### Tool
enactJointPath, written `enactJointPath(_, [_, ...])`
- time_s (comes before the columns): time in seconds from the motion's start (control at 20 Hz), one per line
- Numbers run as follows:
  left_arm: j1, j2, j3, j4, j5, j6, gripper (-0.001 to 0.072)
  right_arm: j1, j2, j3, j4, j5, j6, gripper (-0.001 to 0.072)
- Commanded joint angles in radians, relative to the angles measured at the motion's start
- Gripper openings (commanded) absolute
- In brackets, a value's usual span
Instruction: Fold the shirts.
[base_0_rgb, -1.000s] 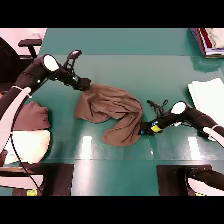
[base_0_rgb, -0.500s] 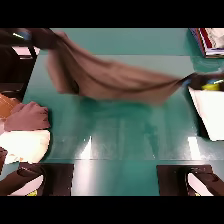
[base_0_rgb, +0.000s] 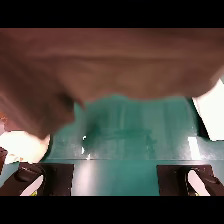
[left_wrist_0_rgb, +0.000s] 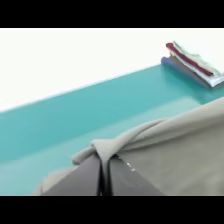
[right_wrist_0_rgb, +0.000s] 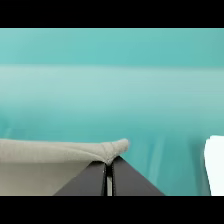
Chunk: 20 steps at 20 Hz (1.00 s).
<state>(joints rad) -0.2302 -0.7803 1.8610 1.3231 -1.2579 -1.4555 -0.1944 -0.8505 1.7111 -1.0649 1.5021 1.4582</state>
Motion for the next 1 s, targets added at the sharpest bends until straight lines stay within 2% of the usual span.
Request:
enactJointPath(0.0, [0.001, -0.075, -0.070, 0.008, -0.176, -0.010, 0.0024, 0.037, -0.104, 0.001, -0.010, 0.116, 0.042, 0.0016])
enactJointPath(0.15, [0.001, -0.209, -0.319, -0.012, -0.200, -0.011, 0.0024, 0.176, -0.229, -0.192, -0.014, 0.120, 0.061, 0.0016])
enactJointPath(0.2, [0.001, -0.257, -0.412, -0.035, -0.162, -0.003, 0.0024, 0.219, -0.275, -0.256, -0.039, 0.111, 0.064, 0.0016])
enactJointPath(0.35, [0.002, -0.428, -0.628, -0.039, 0.064, 0.065, 0.0024, 0.315, -0.435, -0.403, -0.173, -0.008, 0.063, 0.0016])
enactJointPath(0.5, [0.023, -0.627, -0.586, 0.021, 0.224, 0.076, 0.0024, 0.310, -0.578, -0.420, -0.154, -0.147, 0.060, 0.0017])
enactJointPath(0.65, [0.086, -0.726, -0.473, 0.018, 0.305, 0.027, 0.0026, 0.269, -0.683, -0.319, -0.101, -0.167, 0.059, 0.0019])
enactJointPath(0.7, [0.108, -0.729, -0.449, 0.015, 0.327, 0.014, 0.0114, 0.252, -0.706, -0.276, -0.067, -0.167, 0.049, 0.0043])
enactJointPath(0.75, [0.127, -0.729, -0.423, 0.007, 0.329, 0.013, 0.0421, 0.235, -0.725, -0.233, -0.027, -0.168, 0.040, 0.0281])
enactJointPath(0.8, [0.147, -0.728, -0.393, 0.000, 0.306, 0.009, 0.0570, 0.219, -0.739, -0.195, 0.011, -0.166, 0.040, 0.0481])
enactJointPath(0.85, [0.167, -0.723, -0.366, 0.000, 0.259, -0.006, 0.0543, 0.203, -0.745, -0.162, 0.056, -0.157, 0.028, 0.0486])
enactJointPath(0.95, [0.216, -0.685, -0.349, -0.006, 0.141, -0.023, 0.0543, 0.173, -0.728, -0.137, 0.106, -0.105, -0.022, 0.0485])
